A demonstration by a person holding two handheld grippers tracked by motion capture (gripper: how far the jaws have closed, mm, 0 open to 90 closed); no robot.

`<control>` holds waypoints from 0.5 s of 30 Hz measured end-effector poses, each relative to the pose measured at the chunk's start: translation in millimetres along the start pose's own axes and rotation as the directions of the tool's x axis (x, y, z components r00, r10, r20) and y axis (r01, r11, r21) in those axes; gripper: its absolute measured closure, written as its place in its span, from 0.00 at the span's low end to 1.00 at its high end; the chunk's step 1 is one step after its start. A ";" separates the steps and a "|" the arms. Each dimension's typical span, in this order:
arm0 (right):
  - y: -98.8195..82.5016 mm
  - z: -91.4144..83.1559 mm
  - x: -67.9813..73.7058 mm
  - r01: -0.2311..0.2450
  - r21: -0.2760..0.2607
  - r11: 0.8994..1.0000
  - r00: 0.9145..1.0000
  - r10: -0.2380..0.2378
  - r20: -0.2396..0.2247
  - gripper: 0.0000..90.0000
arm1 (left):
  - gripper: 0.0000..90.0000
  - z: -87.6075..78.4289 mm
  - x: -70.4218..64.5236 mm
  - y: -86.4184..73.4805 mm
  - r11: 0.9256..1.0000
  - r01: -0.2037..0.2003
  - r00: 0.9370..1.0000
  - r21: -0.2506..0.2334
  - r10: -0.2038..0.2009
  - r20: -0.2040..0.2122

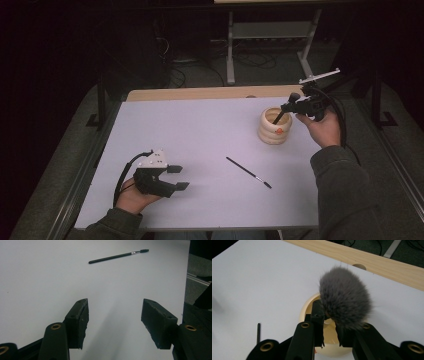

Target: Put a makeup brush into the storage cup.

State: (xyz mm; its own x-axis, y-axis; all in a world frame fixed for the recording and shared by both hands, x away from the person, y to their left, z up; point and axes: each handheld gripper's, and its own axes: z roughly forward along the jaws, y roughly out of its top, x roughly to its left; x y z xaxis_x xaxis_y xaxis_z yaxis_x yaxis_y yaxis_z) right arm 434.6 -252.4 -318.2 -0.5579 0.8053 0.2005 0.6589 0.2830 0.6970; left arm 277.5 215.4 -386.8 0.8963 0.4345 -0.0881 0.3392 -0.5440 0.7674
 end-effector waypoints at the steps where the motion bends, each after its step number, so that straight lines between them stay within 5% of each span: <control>1: -1.0 1.3 1.6 -0.004 0.007 1.000 1.000 0.004 0.000 0.85 | 0.43 -0.5 0.5 0.2 1.000 -0.003 1.000 0.001 0.003 -0.001; 15: -13.7 10.3 2.7 0.005 0.019 1.000 1.000 -0.006 0.007 0.81 | 0.43 1.3 0.6 -0.6 1.000 0.000 1.000 0.007 0.000 0.002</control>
State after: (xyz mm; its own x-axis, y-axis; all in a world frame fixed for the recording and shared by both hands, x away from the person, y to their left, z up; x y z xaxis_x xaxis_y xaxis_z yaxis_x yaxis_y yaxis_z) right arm 429.2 -248.7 -334.2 -0.5580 0.8074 0.1918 0.6654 0.2972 0.6847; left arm 278.2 215.0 -388.2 0.8972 0.4326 -0.0893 0.3408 -0.5494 0.7628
